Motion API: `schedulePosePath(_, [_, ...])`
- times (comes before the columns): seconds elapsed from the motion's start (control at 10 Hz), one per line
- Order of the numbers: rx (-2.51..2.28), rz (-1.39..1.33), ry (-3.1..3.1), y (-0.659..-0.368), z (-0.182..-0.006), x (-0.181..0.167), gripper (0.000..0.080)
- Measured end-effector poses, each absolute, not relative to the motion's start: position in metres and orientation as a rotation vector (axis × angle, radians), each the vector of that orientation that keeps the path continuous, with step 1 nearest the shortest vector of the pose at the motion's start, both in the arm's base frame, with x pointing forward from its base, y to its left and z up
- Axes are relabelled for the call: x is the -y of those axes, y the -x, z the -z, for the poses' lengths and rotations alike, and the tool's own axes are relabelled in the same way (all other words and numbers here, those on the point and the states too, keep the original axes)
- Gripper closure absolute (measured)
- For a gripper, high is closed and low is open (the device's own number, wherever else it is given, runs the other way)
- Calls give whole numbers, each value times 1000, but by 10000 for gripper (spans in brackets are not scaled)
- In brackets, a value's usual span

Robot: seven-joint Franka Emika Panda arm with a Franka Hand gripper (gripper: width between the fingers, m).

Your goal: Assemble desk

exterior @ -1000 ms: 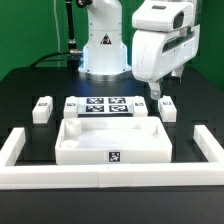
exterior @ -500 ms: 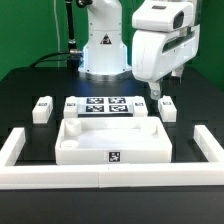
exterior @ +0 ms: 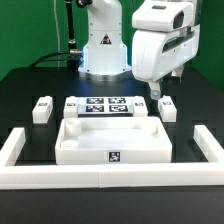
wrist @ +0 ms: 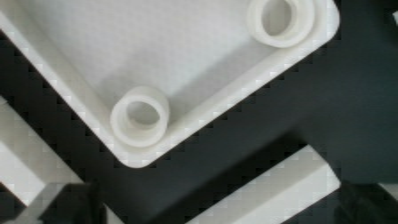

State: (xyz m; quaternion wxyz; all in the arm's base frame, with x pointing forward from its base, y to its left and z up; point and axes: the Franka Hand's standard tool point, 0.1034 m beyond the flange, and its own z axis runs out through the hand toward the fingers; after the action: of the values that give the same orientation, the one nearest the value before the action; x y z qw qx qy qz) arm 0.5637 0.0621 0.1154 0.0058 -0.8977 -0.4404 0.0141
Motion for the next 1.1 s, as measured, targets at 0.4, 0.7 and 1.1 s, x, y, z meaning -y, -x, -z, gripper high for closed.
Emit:
schedulePosePath(0.4, [1820, -18, 2545, -542, -100, -34, 150])
schedulePosePath(0.7, [2182, -13, 2238, -533, -82, -7, 150])
schedulePosePath(1.1, [2363, -21, 2035, -525, -71, 12, 150])
